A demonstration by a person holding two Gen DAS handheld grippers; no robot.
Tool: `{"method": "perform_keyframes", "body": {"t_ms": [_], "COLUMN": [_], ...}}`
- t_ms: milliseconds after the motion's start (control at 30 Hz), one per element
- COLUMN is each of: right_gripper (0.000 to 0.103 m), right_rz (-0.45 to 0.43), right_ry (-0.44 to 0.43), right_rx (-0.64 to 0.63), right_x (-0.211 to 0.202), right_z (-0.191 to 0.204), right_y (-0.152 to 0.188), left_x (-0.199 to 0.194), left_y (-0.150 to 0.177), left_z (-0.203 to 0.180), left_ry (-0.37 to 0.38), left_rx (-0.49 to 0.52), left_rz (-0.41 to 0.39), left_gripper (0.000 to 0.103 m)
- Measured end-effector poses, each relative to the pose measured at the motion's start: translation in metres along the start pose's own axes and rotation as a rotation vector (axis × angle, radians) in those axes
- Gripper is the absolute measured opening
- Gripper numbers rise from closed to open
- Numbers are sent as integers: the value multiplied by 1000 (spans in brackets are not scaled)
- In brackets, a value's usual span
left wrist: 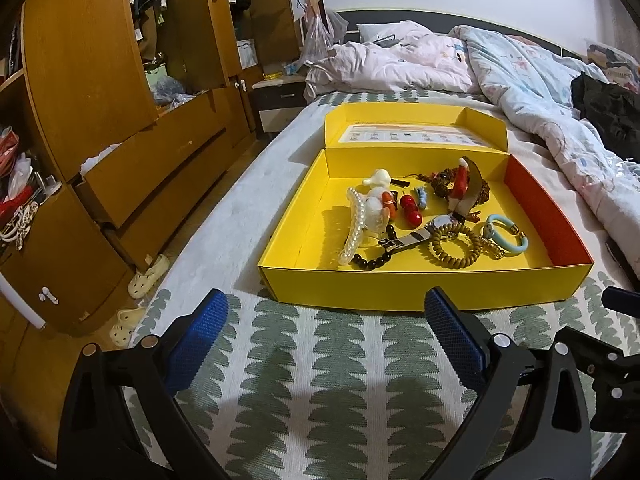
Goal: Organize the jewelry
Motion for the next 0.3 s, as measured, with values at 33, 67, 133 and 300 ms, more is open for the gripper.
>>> {"method": "perform_keyframes", "body": {"t_ms": [33, 67, 133, 300], "right_gripper": [93, 93, 93, 93], "right_rz": [-1, -2, -2, 1], "right_ry": [0, 0, 0, 2], "right_rx": [1, 2, 1, 0], "right_x": [0, 0, 0, 0], "right_z": [0, 0, 0, 0], "right_y": [0, 0, 0, 0], "left_x": [1, 2, 4, 4], "left_y": [1, 1, 2, 3], "left_z": [-1, -2, -2, -3], "left_ry": [4, 8, 9, 12], "left_rx": [-2, -1, -3, -7], "left_rz": [5, 12, 23, 30], "left_gripper": [97, 97, 97, 97]}}
Point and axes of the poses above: each gripper's, at about its wrist camera, not at the fingertips, and x roughly the way its jaws point, z to its left, y to its underside, the point moved 7 cm from there along x, roughly the way its jaws point, and after that the axes turned 11 degrees about -y, right-handed, at the moved point
